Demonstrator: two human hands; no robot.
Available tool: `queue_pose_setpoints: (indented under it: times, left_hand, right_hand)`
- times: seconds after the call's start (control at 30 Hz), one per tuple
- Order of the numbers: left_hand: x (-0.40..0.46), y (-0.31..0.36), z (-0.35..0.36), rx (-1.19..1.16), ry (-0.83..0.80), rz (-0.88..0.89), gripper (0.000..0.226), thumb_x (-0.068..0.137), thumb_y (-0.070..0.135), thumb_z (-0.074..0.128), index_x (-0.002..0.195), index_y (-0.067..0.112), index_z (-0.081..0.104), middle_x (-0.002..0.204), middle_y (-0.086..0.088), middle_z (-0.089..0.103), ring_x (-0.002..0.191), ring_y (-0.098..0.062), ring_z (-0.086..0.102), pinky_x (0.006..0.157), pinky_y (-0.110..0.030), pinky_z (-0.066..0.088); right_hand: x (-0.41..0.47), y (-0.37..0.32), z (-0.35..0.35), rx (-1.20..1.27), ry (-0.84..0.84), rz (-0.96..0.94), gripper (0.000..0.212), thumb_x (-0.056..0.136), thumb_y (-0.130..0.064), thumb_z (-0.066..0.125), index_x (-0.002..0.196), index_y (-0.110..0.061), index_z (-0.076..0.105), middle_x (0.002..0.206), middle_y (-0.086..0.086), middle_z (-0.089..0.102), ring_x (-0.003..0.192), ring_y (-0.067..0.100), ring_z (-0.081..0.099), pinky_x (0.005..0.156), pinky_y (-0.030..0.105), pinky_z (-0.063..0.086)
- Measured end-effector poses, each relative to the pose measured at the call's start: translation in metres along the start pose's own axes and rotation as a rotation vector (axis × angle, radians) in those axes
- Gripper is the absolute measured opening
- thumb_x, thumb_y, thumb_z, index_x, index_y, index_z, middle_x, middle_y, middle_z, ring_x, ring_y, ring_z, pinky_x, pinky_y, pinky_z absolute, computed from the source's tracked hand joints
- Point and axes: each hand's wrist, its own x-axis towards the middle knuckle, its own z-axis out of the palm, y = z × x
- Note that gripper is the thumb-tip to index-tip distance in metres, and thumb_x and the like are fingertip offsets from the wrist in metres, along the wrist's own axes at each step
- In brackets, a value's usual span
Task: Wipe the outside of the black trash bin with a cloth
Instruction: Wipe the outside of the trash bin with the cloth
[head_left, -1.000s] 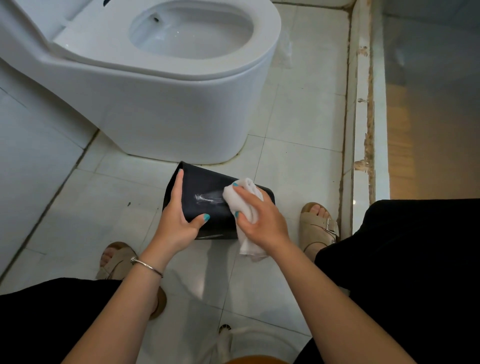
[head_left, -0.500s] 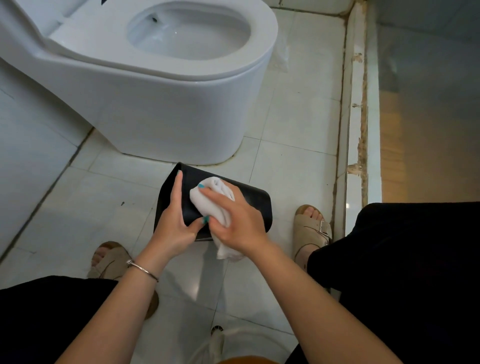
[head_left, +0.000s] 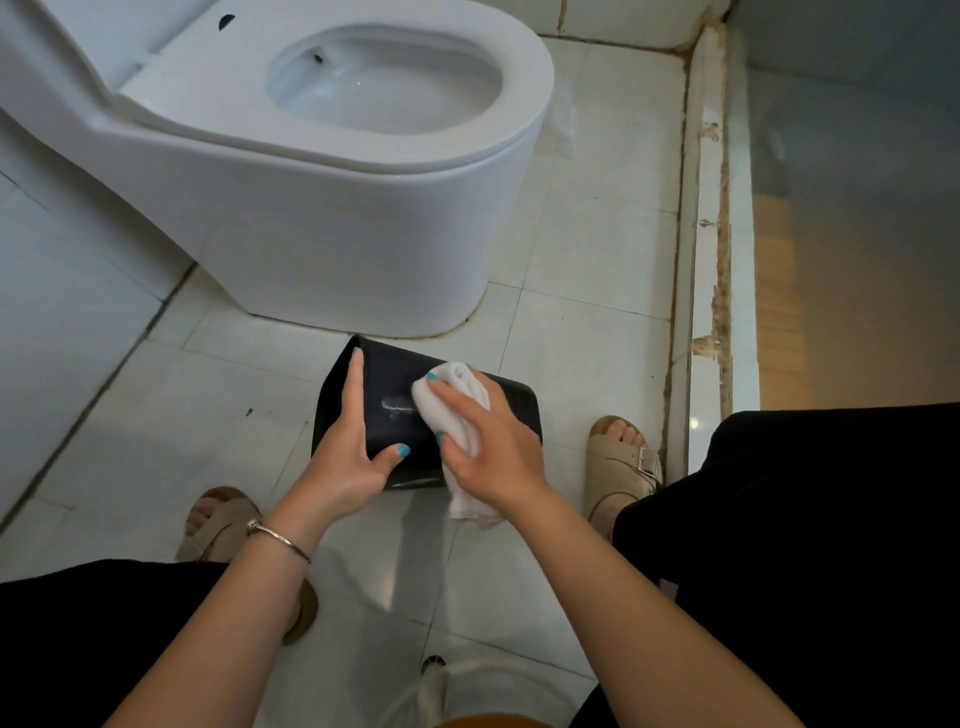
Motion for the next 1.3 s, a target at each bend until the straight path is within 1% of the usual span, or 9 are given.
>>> queue_pose_setpoints:
  times: [0.1,0.2,0.3,0.47,0.63,0.77,0.87,1.03,1.3]
  left_hand:
    - [0.002,0.0,0.001,0.018,-0.028,0.016,0.11,0.086,-0.002,0.064,0.151,0.04,-0.015,0.14,0.027,0.03,0.112,0.018,0.037,0.096,-0.014,0.036]
    - [0.003,0.004,0.003,0.03,-0.05,0.015,0.11,0.086,-0.001,0.064,0.15,0.038,-0.017,0.135,0.026,0.031,0.11,0.009,0.042,0.084,-0.007,0.035]
    - [0.002,0.01,0.008,0.034,-0.017,0.01,0.111,0.086,0.0,0.066,0.151,0.036,-0.017,0.135,0.024,0.03,0.109,0.008,0.041,0.087,-0.011,0.034]
    - [-0.002,0.005,0.013,-0.002,0.069,0.02,0.109,0.085,-0.003,0.067,0.153,0.032,-0.011,0.139,0.029,0.02,0.12,0.019,0.026,0.088,0.007,0.023]
    - [-0.003,0.008,0.006,-0.032,0.027,-0.02,0.107,0.089,-0.004,0.062,0.151,0.041,-0.012,0.141,0.023,0.025,0.122,0.008,0.034,0.096,-0.009,0.03]
    - [-0.002,0.01,0.016,-0.05,-0.011,0.002,0.105,0.089,-0.009,0.056,0.151,0.036,-0.015,0.145,0.029,0.015,0.121,0.025,0.025,0.092,0.006,0.024]
    - [0.0,0.01,0.017,-0.043,-0.039,0.004,0.104,0.089,-0.01,0.055,0.151,0.031,-0.016,0.132,0.038,0.019,0.102,0.039,0.029,0.085,0.008,0.025]
    - [-0.004,0.012,0.02,-0.033,0.01,-0.003,0.103,0.089,-0.008,0.056,0.151,0.029,-0.017,0.129,0.032,0.023,0.083,0.031,0.035,0.072,0.008,0.029]
    - [-0.008,0.016,0.018,-0.025,0.023,-0.015,0.105,0.09,-0.003,0.059,0.15,0.04,-0.015,0.13,0.024,0.026,0.109,0.011,0.036,0.091,-0.013,0.032]
  right_hand:
    - [0.005,-0.021,0.005,0.018,-0.016,-0.105,0.06,0.087,-0.037,0.056,0.135,-0.063,0.031,0.152,-0.023,0.017,0.13,0.003,0.037,0.082,0.029,0.045]
    - [0.007,-0.021,0.001,0.062,-0.011,-0.072,0.054,0.088,-0.051,0.058,0.133,-0.065,0.032,0.149,-0.024,0.022,0.13,0.0,0.036,0.082,0.026,0.042]
    - [0.007,-0.014,-0.002,0.075,0.001,-0.019,0.05,0.087,-0.06,0.053,0.132,-0.065,0.032,0.149,-0.023,0.025,0.129,0.002,0.036,0.088,0.028,0.042]
    - [0.008,-0.007,0.0,0.035,0.037,0.089,0.046,0.091,-0.057,0.048,0.133,-0.065,0.031,0.149,-0.021,0.027,0.127,0.009,0.042,0.088,0.032,0.043]
    - [0.006,0.022,-0.003,0.02,0.091,0.316,0.044,0.095,-0.053,0.043,0.136,-0.062,0.03,0.148,-0.012,0.031,0.122,0.017,0.049,0.084,0.032,0.044]
    - [0.008,0.009,-0.002,0.071,0.125,0.308,0.044,0.096,-0.052,0.044,0.139,-0.056,0.034,0.149,-0.008,0.032,0.125,0.018,0.047,0.088,0.03,0.042]
    - [0.008,-0.013,0.001,0.117,0.085,0.169,0.045,0.095,-0.052,0.046,0.139,-0.053,0.038,0.151,-0.008,0.031,0.131,0.015,0.041,0.094,0.031,0.039]
    - [0.011,-0.015,0.0,0.075,0.052,0.064,0.044,0.093,-0.054,0.049,0.135,-0.061,0.036,0.15,-0.014,0.033,0.131,0.01,0.04,0.091,0.031,0.041]
    - [0.004,0.027,-0.006,0.026,0.115,0.336,0.044,0.096,-0.049,0.045,0.137,-0.058,0.035,0.148,-0.006,0.036,0.124,0.02,0.049,0.088,0.032,0.042]
